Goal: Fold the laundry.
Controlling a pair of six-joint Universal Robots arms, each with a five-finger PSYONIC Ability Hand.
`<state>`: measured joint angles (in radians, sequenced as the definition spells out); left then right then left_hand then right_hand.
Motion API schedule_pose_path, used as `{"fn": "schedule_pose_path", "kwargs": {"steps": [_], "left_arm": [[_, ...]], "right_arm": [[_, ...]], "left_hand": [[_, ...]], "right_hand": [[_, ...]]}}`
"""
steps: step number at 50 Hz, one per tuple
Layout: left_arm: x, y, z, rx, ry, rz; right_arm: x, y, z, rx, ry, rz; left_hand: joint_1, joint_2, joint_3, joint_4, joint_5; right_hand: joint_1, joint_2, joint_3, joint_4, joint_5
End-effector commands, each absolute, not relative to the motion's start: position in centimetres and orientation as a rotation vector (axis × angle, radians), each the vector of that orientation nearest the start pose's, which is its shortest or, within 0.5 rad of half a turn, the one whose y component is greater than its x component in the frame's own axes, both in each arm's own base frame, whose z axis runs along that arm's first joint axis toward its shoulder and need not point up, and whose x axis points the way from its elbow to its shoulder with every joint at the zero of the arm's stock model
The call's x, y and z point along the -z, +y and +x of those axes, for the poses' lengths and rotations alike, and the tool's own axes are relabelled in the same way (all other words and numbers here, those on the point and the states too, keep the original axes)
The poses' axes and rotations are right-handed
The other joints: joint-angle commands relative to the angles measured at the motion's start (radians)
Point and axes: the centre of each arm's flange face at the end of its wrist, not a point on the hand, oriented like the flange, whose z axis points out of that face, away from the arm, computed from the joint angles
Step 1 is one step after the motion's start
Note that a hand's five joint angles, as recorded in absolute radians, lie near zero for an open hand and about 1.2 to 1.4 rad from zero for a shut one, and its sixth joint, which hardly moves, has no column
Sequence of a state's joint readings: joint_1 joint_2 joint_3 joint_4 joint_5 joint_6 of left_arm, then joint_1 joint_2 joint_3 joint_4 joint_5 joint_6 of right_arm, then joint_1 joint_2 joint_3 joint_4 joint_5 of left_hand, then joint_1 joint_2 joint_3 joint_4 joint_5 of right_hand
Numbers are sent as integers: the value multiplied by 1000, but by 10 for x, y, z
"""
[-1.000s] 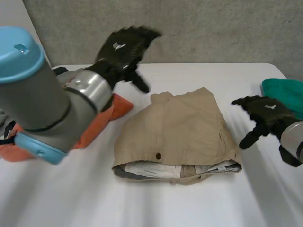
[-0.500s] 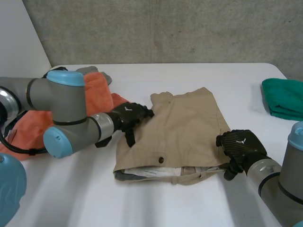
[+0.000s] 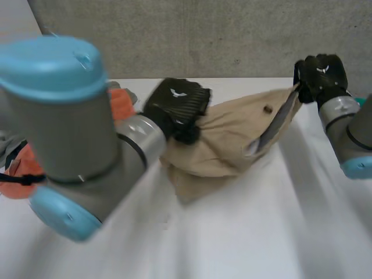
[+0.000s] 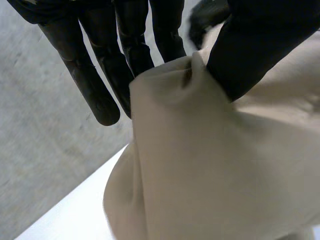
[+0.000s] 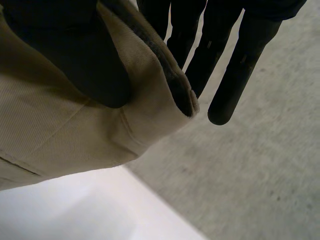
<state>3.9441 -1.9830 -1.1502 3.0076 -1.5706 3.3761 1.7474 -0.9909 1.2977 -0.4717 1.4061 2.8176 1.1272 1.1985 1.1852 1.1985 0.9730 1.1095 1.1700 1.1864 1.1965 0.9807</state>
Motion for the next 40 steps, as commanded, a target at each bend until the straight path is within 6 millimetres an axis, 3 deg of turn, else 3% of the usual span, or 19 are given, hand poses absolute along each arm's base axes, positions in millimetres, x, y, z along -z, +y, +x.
{"fn": "schedule_pose_path", "kwargs": {"steps": [1,2,3,4,5,9,14,15,19,22,26,27,30,31,34,35,40], "left_arm": [[-232,-165,-416,2309,2281,1366],[-226,-164,-420,2308,2284,1380],[-218,-162,-427,2296,2294,1408],[-216,-160,-429,2292,2299,1425],[-217,-158,-431,2297,2301,1438],[-231,-157,-428,2334,2309,1457],[-278,-170,-401,2492,2287,1298],[-293,-175,-391,2550,2271,1237],[-315,-196,-364,2640,2214,1100],[-316,-211,-346,2617,2213,1046],[-294,-231,-320,2437,2326,1001],[-281,-236,-311,2333,2396,996],[-259,-242,-299,2166,2503,992],[-244,-245,-292,2052,2574,995],[-214,-244,-284,1829,2705,1019],[-208,-243,-283,1785,2729,1030],[-176,-243,-283,1615,2827,1076]], "right_arm": [[-178,-452,230,2412,1870,-696],[-172,-453,231,2402,1877,-707],[-166,-454,233,2395,1887,-716],[-160,-456,233,2392,1910,-725],[-160,-457,232,2398,1922,-725],[-174,-460,222,2471,1979,-676],[-210,-455,209,2529,2013,-615],[-224,-451,205,2527,2027,-614],[-259,-431,196,2477,2087,-649],[-273,-412,195,2383,2156,-697],[-284,-373,190,2167,2318,-785],[-283,-355,190,2047,2393,-823],[-277,-325,188,1851,2503,-873],[-271,-303,189,1716,2553,-916],[-260,-273,193,1550,2570,-994],[-251,-255,195,1469,2550,-1050],[-222,-214,199,1329,2465,-1216]], "left_hand": [[51,-20,-7,-20,31],[-148,-220,-206,-220,-169],[-604,-675,-662,-675,-624],[-829,-901,-887,-901,-850],[-953,-1024,-1011,-1024,-973],[-953,-1024,-1011,-1024,-973],[-953,-1024,-1011,-1024,-973],[-953,-1024,-1011,-1024,-973],[-953,-1024,-1011,-1024,-973],[-953,-1024,-1011,-1024,-973],[-953,-1024,-1011,-1024,-973],[-879,-951,-937,-951,-900],[-858,-929,-916,-929,-878],[-858,-929,-916,-929,-878],[-820,-891,-878,-891,-840],[-802,-874,-860,-874,-823],[-793,-865,-851,-865,-814]], "right_hand": [[287,226,210,200,241],[211,150,134,124,165],[-2,-63,-79,-89,-48],[-620,-681,-697,-707,-666],[-935,-995,-1012,-1022,-981],[-935,-995,-1012,-1022,-981],[-935,-995,-1012,-1022,-981],[-935,-995,-1012,-1022,-981],[-935,-995,-1012,-1022,-981],[-935,-995,-1012,-1022,-981],[-935,-995,-1012,-1022,-981],[-935,-995,-1012,-1022,-981],[-935,-995,-1012,-1022,-981],[-935,-995,-1012,-1022,-981],[-912,-972,-989,-999,-957],[-882,-943,-959,-969,-928],[-691,-752,-768,-778,-737]]}}
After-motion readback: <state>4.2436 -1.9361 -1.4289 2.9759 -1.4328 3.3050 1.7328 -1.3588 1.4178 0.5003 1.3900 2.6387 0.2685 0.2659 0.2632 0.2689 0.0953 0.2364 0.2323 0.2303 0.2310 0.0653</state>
